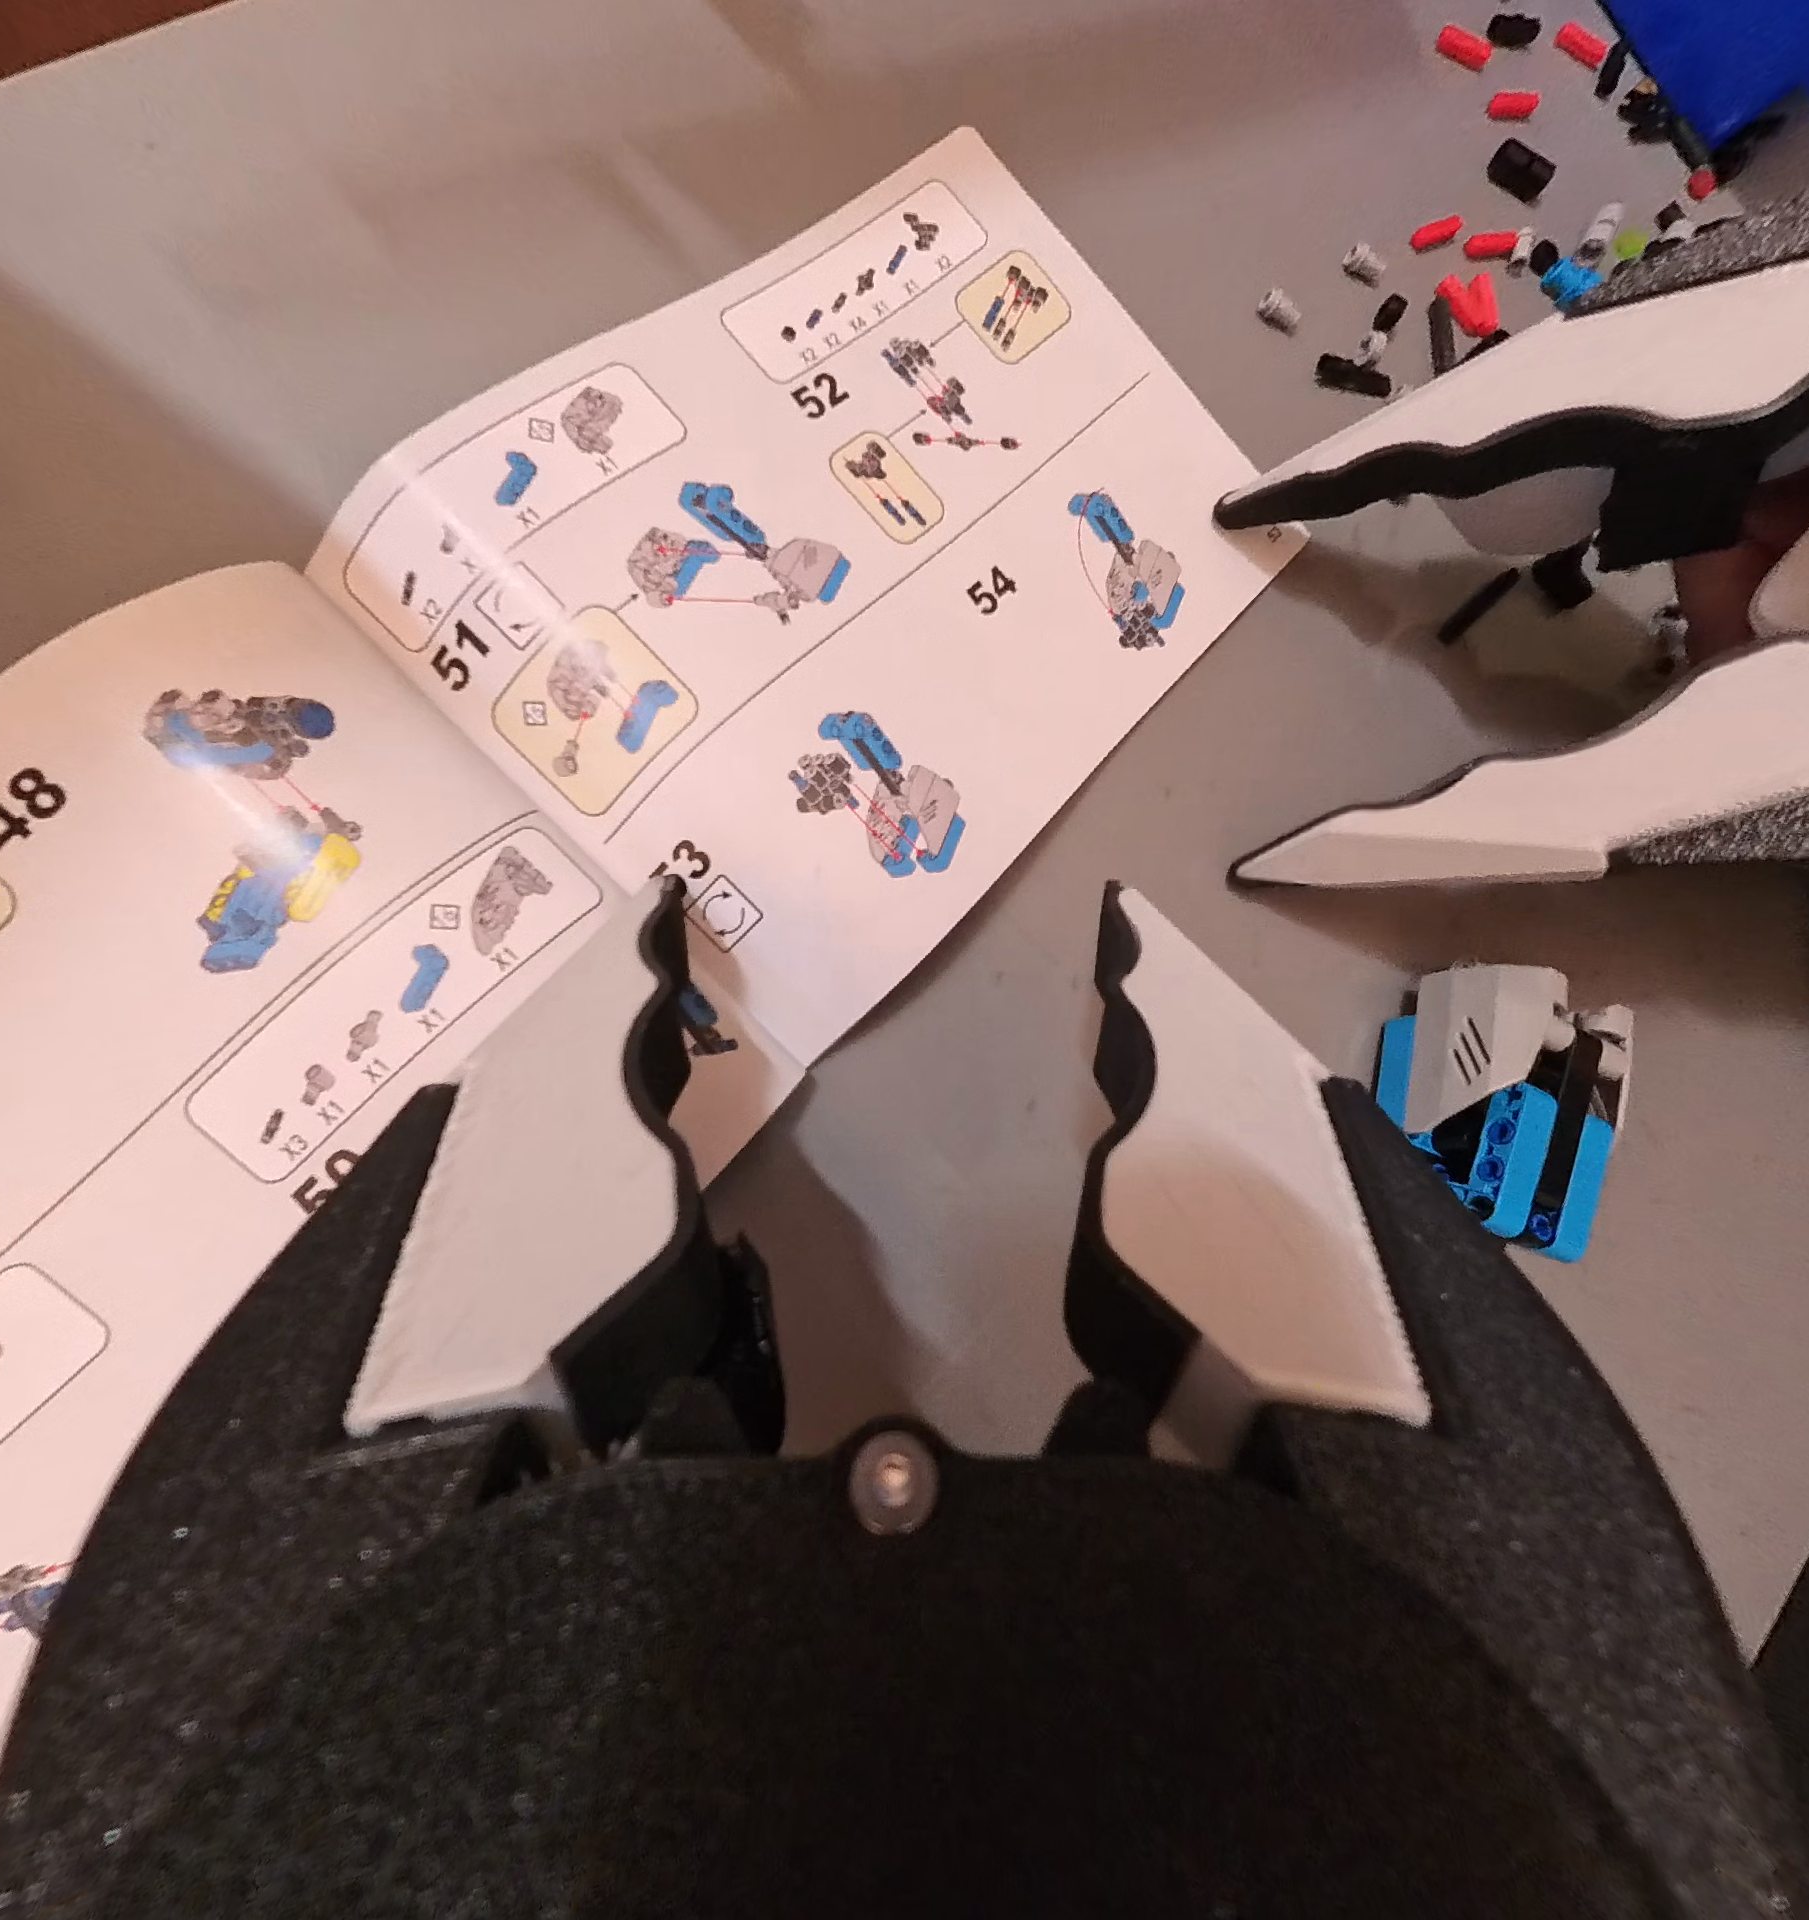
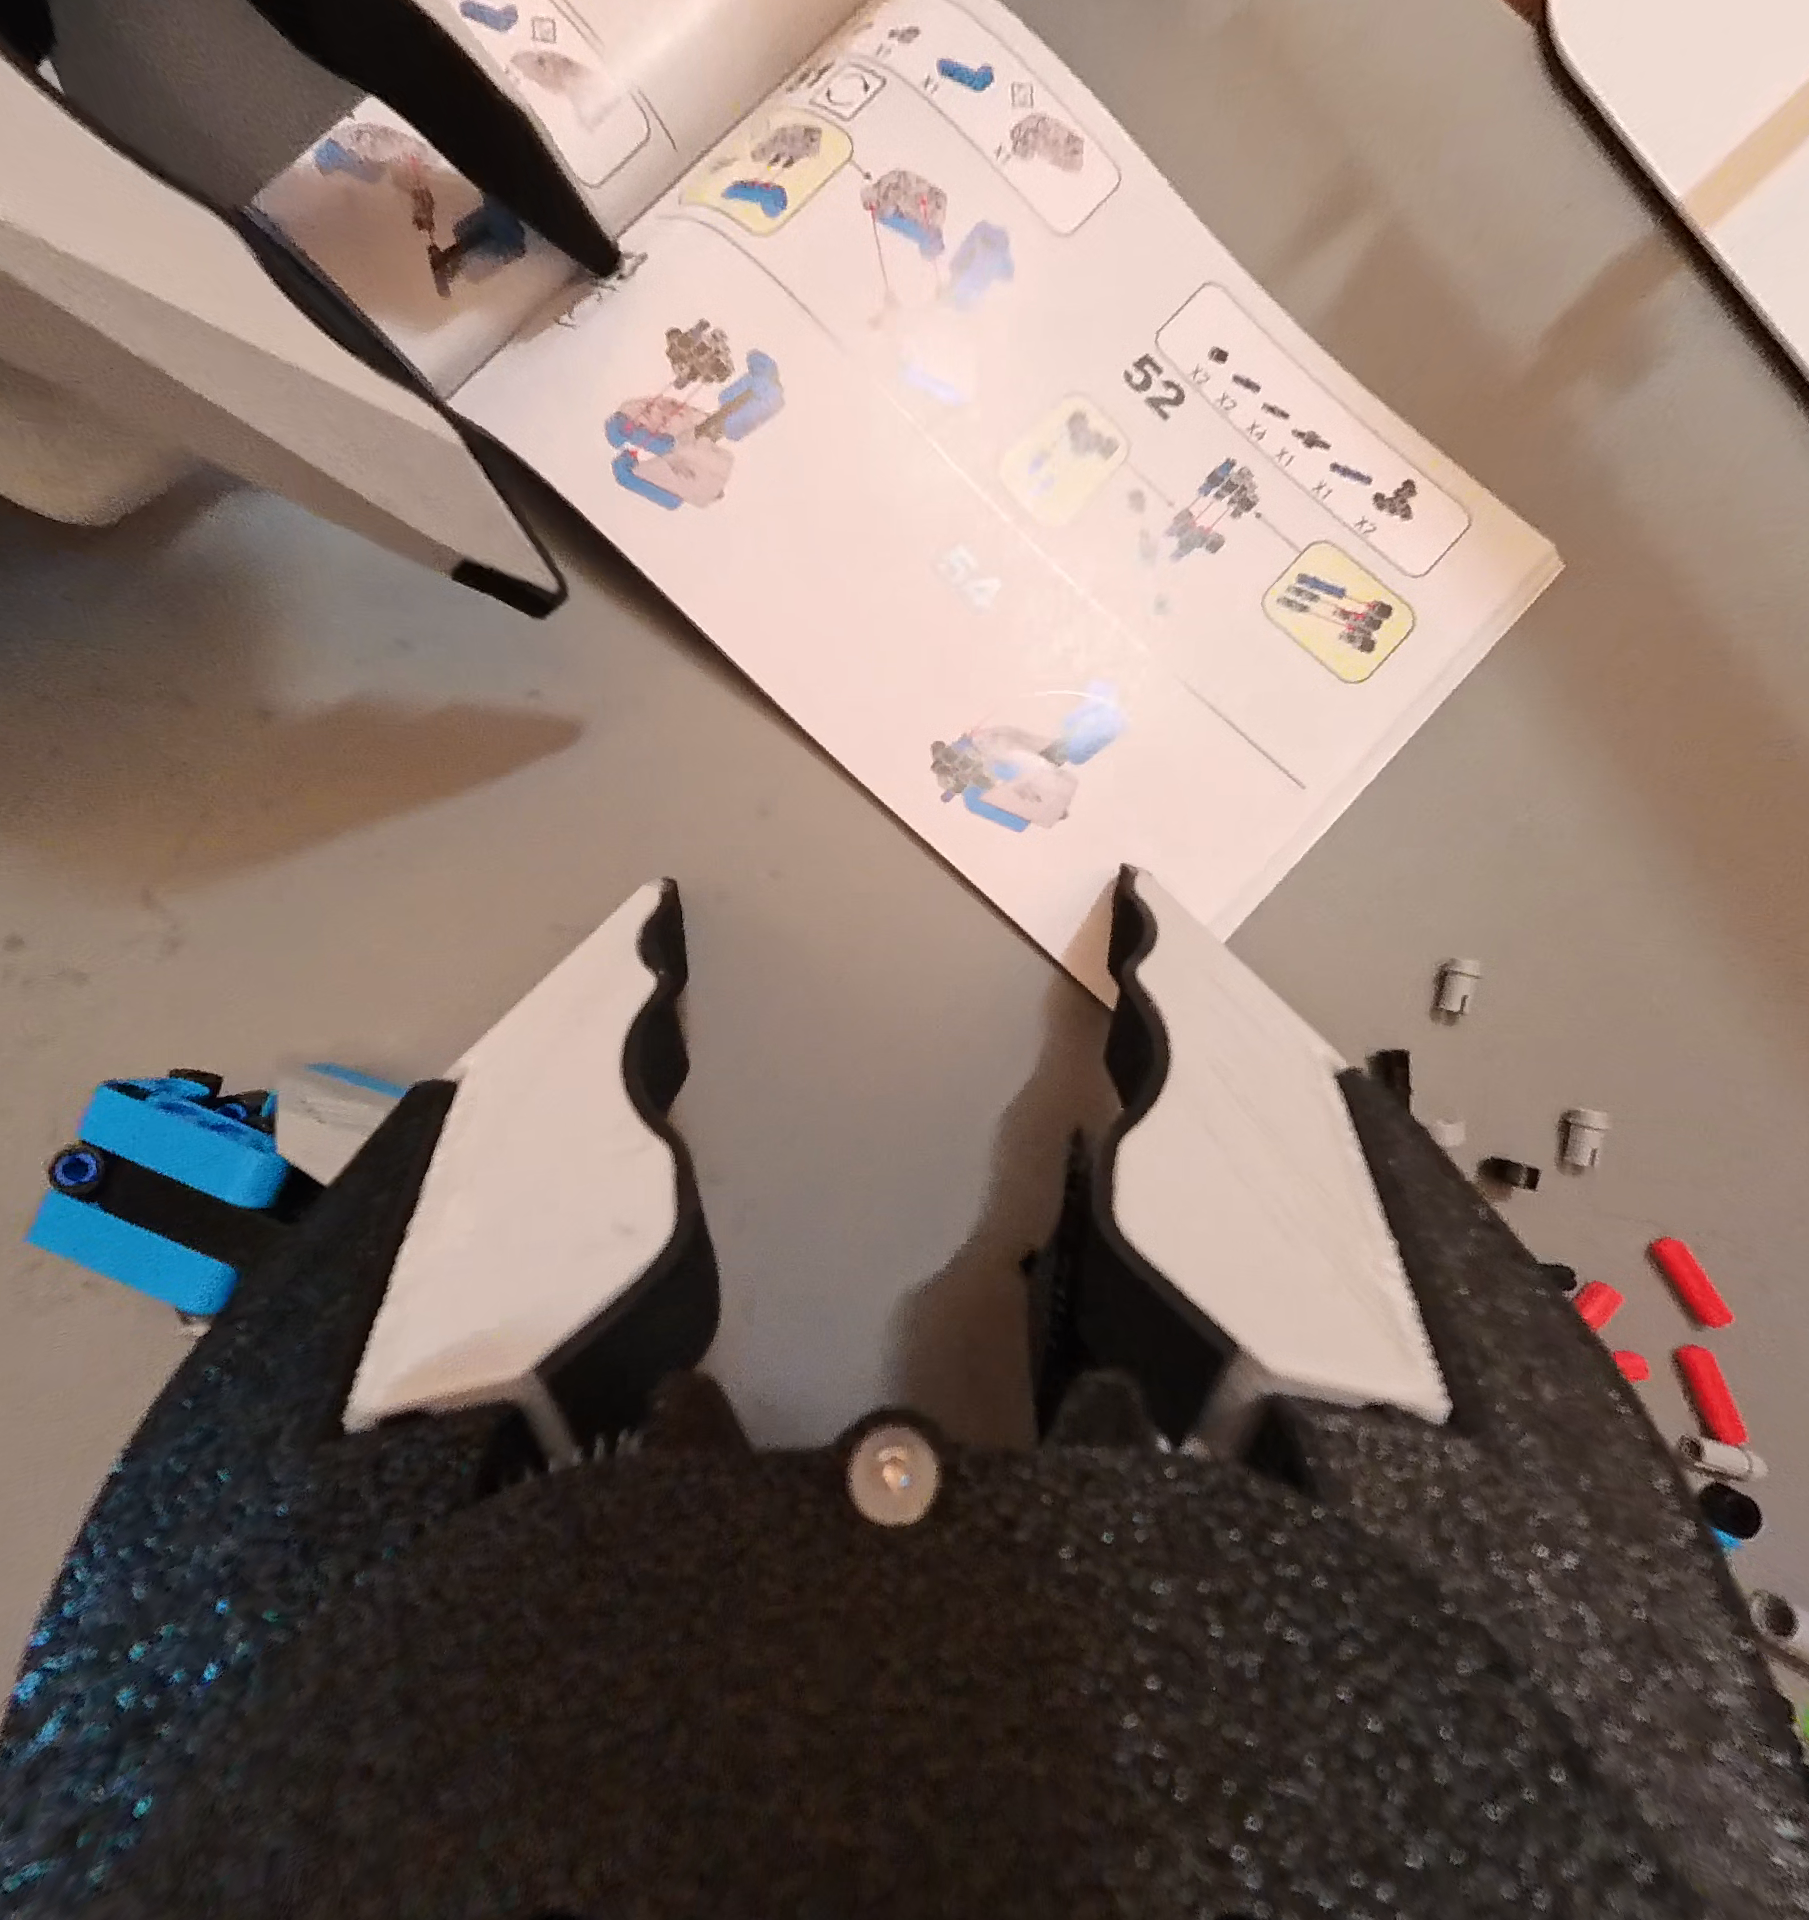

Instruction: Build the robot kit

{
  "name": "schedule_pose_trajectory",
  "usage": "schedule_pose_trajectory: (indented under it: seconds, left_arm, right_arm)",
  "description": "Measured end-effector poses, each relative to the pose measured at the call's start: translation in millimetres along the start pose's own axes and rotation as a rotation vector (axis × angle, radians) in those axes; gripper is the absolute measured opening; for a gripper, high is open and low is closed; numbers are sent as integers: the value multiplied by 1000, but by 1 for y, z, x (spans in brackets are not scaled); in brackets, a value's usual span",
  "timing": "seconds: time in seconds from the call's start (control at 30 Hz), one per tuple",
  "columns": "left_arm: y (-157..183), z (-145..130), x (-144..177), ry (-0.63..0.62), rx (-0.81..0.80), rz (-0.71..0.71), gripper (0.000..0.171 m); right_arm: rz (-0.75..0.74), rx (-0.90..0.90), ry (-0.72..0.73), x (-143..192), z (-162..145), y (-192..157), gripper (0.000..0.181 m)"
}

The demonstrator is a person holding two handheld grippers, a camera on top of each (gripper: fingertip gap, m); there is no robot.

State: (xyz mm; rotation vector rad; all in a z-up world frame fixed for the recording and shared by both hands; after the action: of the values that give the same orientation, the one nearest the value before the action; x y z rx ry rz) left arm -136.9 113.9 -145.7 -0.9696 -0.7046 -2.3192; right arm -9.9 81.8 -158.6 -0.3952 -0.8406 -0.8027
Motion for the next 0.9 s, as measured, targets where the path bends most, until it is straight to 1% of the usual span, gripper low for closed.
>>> schedule_pose_trajectory:
  seconds: [0.07, 0.13, 0.3, 0.33, 0.43, 0.53, 0.63, 0.7, 0.8, 0.9]
  left_arm:
    - [1, 0, 0, -4, -7, 8, 81]
    - [2, 0, -1, -13, -23, 24, 81]
    - [1, 1, -1, -9, -30, 61, 78]
    - [0, 2, -1, -2, -37, 80, 75]
    - [-7, 10, 5, 46, -100, 202, 71]
    - [-9, 23, 22, 108, -156, 306, 67]
    - [-14, 25, 46, 135, -179, 379, 67]
    - [-22, 21, 63, 147, -162, 413, 67]
    - [-35, 9, 87, 169, -87, 408, 67]
    - [-53, -8, 107, 182, -16, 393, 65]
  right_arm:
    - [18, 8, 2, -1, 2, -4, 85]
    - [60, 9, 19, -3, 6, -12, 84]
    - [82, 58, 23, -11, 14, -21, 83]
    - [97, 62, 28, -12, 16, -24, 83]
    - [134, 83, 41, -13, 19, -30, 82]
    - [121, 110, 87, -9, 23, -28, 78]
    - [64, 120, 158, 3, 28, -18, 78]
    - [65, 102, 194, 12, 29, -15, 77]
    - [95, 75, 194, 15, 30, -16, 76]
    - [177, 72, 191, 11, 42, -28, 72]
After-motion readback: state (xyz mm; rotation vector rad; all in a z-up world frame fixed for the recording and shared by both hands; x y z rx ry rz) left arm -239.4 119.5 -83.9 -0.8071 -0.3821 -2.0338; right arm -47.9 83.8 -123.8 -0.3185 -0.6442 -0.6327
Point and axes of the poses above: each gripper's, where its closed fingertips meet, x back along the fingers, z out of its top, y = z × x across the jaws, the point moved 4 cm from there along x, back along the fingers
